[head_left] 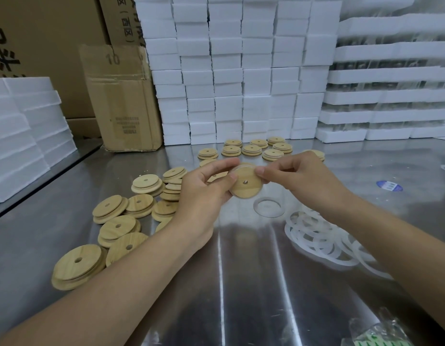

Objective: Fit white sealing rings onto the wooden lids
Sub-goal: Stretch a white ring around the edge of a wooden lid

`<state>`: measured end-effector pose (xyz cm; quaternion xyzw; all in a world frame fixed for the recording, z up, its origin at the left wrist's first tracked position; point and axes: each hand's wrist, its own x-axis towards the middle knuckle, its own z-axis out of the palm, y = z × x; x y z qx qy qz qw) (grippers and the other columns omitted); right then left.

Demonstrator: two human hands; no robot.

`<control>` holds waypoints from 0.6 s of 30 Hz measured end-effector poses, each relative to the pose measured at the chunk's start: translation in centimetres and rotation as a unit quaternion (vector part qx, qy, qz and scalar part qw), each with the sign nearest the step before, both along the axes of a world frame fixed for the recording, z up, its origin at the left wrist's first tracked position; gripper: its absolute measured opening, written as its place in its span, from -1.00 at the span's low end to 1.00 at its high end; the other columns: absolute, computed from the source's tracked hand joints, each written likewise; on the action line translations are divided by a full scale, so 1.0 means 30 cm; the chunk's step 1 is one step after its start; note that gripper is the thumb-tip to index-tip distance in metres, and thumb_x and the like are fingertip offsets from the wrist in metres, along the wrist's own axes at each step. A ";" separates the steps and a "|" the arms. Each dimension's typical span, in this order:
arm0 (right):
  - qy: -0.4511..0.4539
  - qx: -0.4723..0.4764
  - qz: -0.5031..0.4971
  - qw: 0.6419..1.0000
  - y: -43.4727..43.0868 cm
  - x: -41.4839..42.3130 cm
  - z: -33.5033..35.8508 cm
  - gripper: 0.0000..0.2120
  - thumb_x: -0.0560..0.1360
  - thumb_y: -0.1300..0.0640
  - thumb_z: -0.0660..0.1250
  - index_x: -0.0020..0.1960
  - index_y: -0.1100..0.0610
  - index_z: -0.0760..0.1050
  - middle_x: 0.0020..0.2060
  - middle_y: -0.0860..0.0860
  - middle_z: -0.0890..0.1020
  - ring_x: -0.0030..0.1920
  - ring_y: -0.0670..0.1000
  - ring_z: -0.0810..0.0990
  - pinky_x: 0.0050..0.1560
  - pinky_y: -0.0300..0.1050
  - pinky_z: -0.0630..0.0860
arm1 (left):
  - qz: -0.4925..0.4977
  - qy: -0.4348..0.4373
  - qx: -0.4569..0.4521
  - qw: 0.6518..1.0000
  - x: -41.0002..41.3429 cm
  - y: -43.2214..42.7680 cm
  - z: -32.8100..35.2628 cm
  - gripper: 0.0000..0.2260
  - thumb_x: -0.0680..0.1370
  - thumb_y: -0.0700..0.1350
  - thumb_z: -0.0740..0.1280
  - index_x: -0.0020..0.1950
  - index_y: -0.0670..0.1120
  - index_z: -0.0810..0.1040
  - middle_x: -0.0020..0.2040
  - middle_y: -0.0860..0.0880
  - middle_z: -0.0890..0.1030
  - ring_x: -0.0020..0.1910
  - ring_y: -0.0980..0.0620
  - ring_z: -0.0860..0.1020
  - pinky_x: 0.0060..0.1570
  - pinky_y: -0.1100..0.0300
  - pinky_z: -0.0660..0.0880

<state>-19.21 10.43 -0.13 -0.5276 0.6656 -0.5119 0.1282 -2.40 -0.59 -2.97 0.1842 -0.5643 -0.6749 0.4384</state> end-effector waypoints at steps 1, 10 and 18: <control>0.000 0.002 -0.003 1.000 0.001 0.002 0.000 -0.64 0.56 -0.17 0.47 -0.28 0.04 0.72 -0.35 0.00 0.68 -0.36 -0.05 0.50 -0.25 -0.36 0.37 | -0.004 0.004 0.008 1.000 -0.002 0.000 -0.001 -0.78 0.63 -0.35 0.39 0.17 -0.09 0.72 0.04 -0.05 0.79 0.08 -0.03 0.76 0.11 0.10 0.69; -0.073 0.042 0.041 0.996 -0.013 -0.010 -0.004 -0.71 0.55 -0.01 0.52 0.05 0.14 0.49 -0.18 0.07 0.78 -0.22 0.01 0.75 -0.24 -0.26 0.55 | -0.026 0.003 0.066 0.997 -0.012 0.012 -0.007 -0.79 0.64 -0.32 0.40 0.18 -0.09 0.73 0.20 -0.13 0.74 0.15 -0.06 0.74 0.06 0.08 0.70; -0.020 0.064 -0.158 0.985 -0.006 -0.239 -0.051 -0.78 0.55 -0.05 0.51 -0.02 0.11 0.62 -0.27 0.02 0.76 -0.40 -0.13 0.65 -0.34 -0.23 0.48 | 0.018 -0.083 0.035 0.996 -0.008 0.025 -0.017 -0.77 0.60 -0.17 0.49 0.13 0.16 0.76 0.17 0.05 0.73 0.11 0.21 0.69 -0.07 0.24 0.63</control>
